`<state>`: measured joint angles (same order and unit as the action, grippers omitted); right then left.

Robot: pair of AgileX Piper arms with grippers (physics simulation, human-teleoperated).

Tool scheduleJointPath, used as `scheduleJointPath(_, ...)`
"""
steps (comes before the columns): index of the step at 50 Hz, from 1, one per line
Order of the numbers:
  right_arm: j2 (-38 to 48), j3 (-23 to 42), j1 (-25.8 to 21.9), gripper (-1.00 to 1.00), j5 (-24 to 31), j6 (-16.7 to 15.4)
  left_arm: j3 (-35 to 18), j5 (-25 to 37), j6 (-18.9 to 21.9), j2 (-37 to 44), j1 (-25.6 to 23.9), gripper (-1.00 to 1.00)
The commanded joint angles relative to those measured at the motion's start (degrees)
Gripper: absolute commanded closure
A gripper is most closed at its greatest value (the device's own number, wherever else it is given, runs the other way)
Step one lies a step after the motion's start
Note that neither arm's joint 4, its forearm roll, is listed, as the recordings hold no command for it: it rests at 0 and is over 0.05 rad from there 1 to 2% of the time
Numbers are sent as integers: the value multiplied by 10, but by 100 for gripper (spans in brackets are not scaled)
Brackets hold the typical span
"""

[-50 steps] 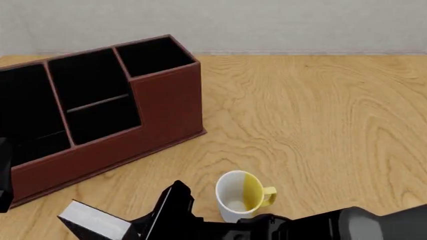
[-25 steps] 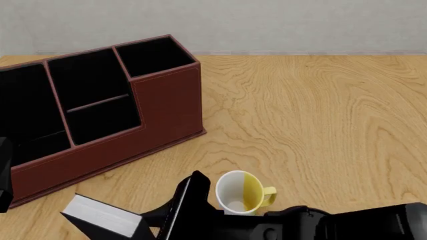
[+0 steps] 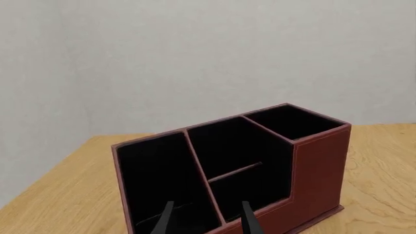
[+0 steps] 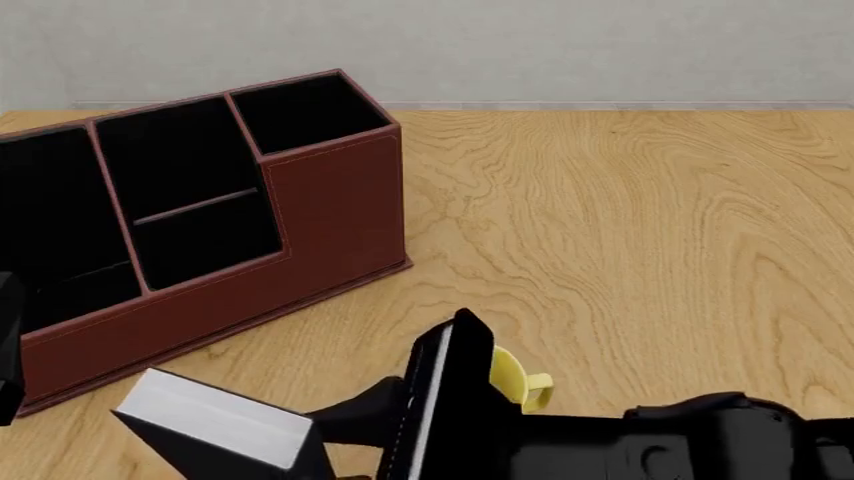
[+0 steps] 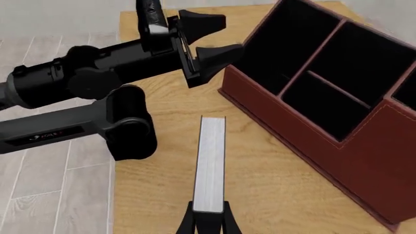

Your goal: Pick up the book and place it in the right compartment of the caddy.

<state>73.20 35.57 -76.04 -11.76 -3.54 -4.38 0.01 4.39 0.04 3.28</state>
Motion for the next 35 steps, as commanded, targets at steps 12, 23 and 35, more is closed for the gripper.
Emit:
scheduleJointPath(12, -156, 28, 27, 100, 127, -1, -4, 3, -1, 0, -2, -100)
scheduleJointPath(23, -218, 65, 56, 100, 203, -21, -13, 18, -8, 0, -8, -100)
scheduleJointPath(35, -249, 104, 84, 100, 256, -36, -20, 33, -11, 0, -23, -100)
